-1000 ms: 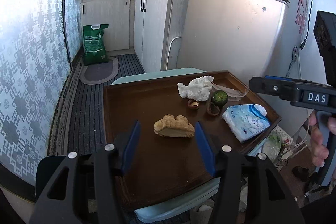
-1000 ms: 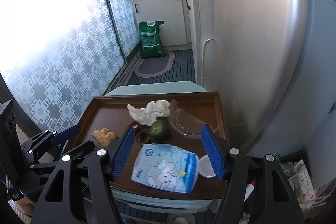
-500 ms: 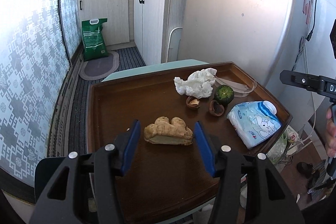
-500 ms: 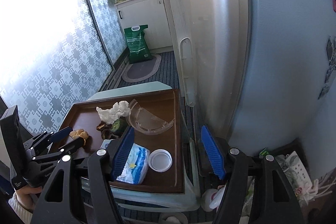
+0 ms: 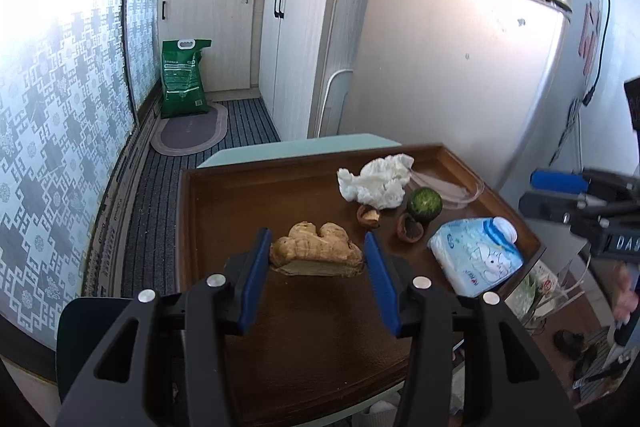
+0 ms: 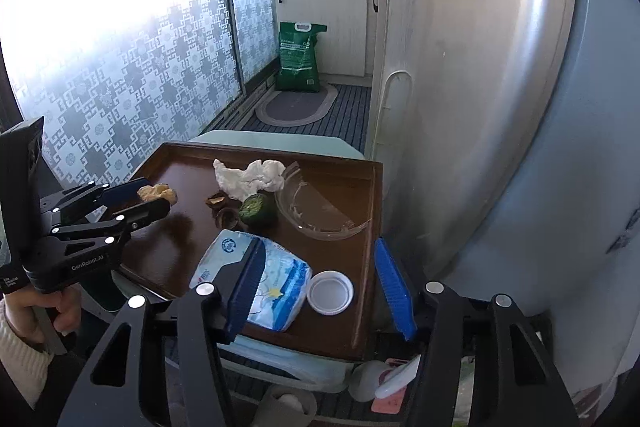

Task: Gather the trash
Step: 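Grasp the ginger-like piece with the left tool while the right tool grasps the rabbit-print wipes pack, then carry the ginger-like piece over the teal bin and open the left tool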

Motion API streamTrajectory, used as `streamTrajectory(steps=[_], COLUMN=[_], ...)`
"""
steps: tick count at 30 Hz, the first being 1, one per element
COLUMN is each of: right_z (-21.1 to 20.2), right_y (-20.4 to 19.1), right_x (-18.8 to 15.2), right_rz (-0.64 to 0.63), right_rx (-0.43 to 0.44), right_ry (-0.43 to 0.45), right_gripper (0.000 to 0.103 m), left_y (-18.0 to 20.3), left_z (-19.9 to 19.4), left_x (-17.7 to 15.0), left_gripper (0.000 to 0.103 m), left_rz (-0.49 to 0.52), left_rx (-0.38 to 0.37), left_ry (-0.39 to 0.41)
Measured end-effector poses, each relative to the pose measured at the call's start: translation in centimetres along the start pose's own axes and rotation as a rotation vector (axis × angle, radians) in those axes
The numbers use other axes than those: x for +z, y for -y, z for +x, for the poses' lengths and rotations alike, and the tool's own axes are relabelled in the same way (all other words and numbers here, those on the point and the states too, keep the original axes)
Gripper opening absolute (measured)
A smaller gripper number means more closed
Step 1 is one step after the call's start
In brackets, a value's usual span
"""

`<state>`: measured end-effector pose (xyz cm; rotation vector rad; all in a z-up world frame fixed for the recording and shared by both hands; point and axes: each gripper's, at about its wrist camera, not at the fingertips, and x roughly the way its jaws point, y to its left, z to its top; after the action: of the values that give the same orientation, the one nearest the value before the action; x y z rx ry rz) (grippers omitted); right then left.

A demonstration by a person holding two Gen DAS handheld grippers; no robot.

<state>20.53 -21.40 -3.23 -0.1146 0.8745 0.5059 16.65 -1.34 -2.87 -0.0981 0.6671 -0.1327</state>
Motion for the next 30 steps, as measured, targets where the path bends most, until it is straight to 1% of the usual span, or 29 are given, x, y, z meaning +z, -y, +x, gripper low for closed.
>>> streamTrajectory(steps=[1,4,7,9,13,16,22,23,25,30], right_z=[0.3,0.8,1.0,1.1,1.5,2.2,4.2,4.4,4.8,5.3], right_y=[-0.3,-1.3,-2.0,-2.7,-3.6,-3.3,-3.6,-3.8,-4.5,-5.2], right_x=[-0.1,-0.7,-1.0,-1.1,-1.3,-1.4,-1.2,-1.1,-0.9,-0.9], right_rz=[0.02,0.073,0.127,0.133,0.118,0.134,0.182,0.181,0.151,0.107], right_rx=[0.023,0.044,0.072,0.043,-0.034,-0.045,-0.007,-0.011,-0.048,-0.092], right_ry=[-0.023,-0.069,-0.093,-0.117,-0.146,-0.168,-0.192,-0.193,-0.189,-0.171], right_gripper=[0.058,0.071,0.077,0.079,0.087,0.088,0.089,0.091,0.091,0.09], left_y=[-0.2,-0.5,-0.5,-0.6,-1.0,-1.4,-2.2,-2.4,-2.7,-3.9], left_z=[-0.1,-0.3,-0.7,-0.9,-1.6,-2.0,-2.9,-3.0,-3.3,-4.1], left_x=[0.1,0.2,0.2,0.2,0.1,0.2,0.1,0.1,0.1,0.0], left_gripper=[0.05,0.05,0.05,0.05,0.05,0.05,0.051,0.051,0.051,0.051], left_rz=[-0.012,-0.018,-0.021,-0.022,-0.033,-0.041,-0.056,-0.059,-0.065,-0.078], left_rx=[-0.008,-0.009,-0.015,-0.018,-0.027,-0.03,-0.034,-0.034,-0.034,-0.031], left_ry=[0.003,0.006,0.013,0.019,0.032,0.039,0.048,0.05,0.054,0.071])
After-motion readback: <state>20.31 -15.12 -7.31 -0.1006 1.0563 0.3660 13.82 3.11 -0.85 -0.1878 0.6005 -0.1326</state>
